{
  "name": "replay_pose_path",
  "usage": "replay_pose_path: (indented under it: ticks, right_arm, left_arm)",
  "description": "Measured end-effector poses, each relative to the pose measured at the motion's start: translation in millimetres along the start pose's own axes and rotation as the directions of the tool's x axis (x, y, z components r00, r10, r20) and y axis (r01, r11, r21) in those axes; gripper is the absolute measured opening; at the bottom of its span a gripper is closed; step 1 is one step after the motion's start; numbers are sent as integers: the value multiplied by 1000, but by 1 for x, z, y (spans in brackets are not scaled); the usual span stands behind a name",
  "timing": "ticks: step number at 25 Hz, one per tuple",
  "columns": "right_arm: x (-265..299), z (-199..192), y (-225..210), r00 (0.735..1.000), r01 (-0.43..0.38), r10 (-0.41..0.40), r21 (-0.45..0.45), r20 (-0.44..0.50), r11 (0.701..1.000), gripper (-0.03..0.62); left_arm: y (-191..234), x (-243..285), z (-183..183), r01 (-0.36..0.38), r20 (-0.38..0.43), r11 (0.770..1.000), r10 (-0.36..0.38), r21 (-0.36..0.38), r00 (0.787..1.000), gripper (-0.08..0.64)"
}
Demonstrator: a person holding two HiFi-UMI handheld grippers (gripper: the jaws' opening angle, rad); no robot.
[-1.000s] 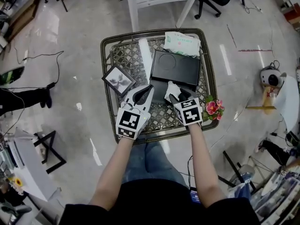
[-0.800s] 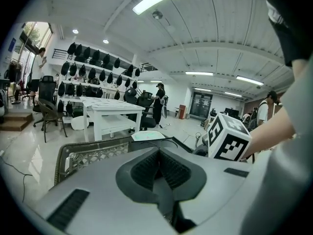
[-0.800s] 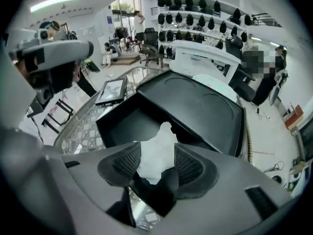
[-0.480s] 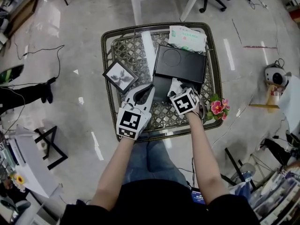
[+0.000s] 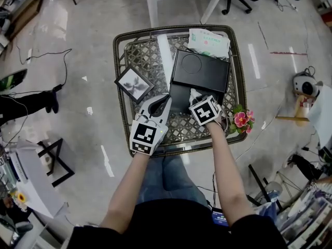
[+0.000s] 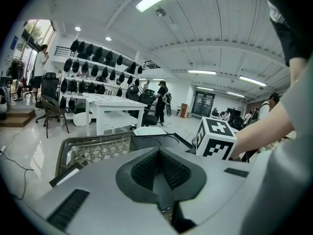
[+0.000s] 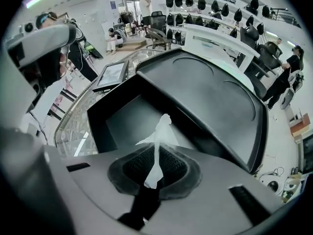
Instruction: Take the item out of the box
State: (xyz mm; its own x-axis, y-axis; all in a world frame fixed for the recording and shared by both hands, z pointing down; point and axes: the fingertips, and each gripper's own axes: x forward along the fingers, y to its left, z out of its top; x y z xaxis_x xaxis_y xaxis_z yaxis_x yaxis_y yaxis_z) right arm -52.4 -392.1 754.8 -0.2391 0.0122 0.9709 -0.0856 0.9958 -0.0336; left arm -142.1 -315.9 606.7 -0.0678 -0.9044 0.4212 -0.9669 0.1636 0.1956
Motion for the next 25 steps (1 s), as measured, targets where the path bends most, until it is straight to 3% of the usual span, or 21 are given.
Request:
replay_pose_path:
  ticks: [12, 15, 21, 25]
  right_arm:
    - [-19, 0, 13, 999, -41, 42, -39, 12, 998, 20]
    - [-34, 3, 12, 998, -45, 45, -12, 37, 999, 20]
    - [-88, 22, 12, 970, -25, 20, 17, 241, 1000, 20]
    - [-144, 36, 10, 902, -45, 0, 95, 433, 994, 20]
  left_arm:
    - [-3, -6, 4, -3, 6, 1000, 3, 5, 1000, 20]
    - [-3, -7, 9, -3, 15, 1000, 3, 9, 1000, 20]
    - [-2, -18, 30, -17, 42, 1000, 16, 25, 999, 20]
    - [-3, -29, 55, -27, 77, 999, 23, 45, 997, 20]
